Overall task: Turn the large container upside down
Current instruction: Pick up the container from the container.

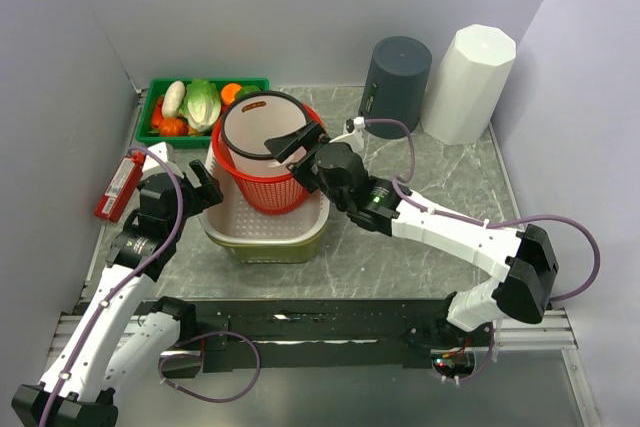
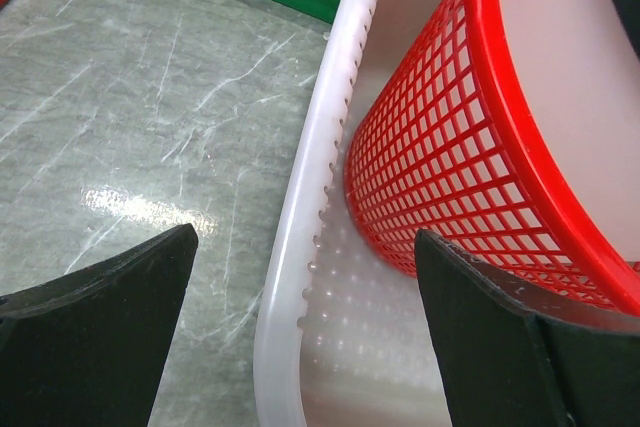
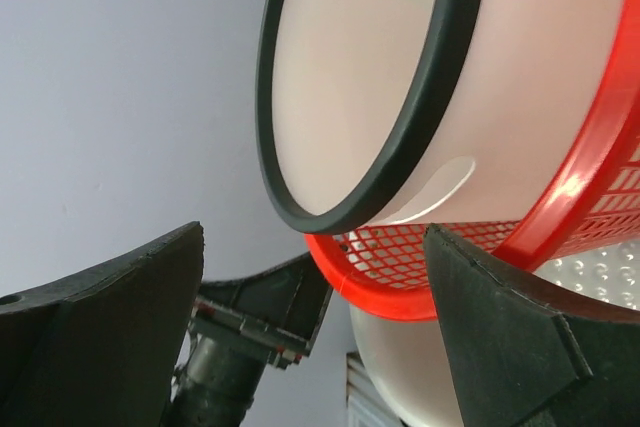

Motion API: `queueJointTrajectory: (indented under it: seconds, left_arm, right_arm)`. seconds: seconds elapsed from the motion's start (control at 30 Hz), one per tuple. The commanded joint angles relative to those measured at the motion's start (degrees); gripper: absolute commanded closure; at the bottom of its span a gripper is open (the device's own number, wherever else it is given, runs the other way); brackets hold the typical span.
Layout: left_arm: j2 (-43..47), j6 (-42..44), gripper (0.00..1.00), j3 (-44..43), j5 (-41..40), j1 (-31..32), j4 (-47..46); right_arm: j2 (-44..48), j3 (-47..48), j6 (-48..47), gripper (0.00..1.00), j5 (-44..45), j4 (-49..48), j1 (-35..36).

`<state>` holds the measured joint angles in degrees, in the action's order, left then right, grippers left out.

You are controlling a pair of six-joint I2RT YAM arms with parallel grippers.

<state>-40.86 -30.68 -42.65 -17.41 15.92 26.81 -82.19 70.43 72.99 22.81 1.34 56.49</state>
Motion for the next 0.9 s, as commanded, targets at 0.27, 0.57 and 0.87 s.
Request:
queueJointTrajectory:
  seconds: [0.27, 0.57, 0.87]
  left_arm:
    - [0.61, 0.27, 0.04, -0.41, 0.00, -0.19, -2.11]
    - [0.96, 0.27, 0.04, -0.33, -0.08, -0.19, -2.20]
    - [0.70, 0.35, 0.04, -0.41, 0.27, -0.10, -2.20]
  right_arm:
    - [-3.50, 4.62, 4.79, 0.05, 3.38, 0.68, -0.06]
    - [-5.96, 4.19, 8.13, 0.12, 0.83, -6.07, -1.21]
    - [-8.15, 3.13, 10.76, 0.18, 3.47, -11.53, -1.29]
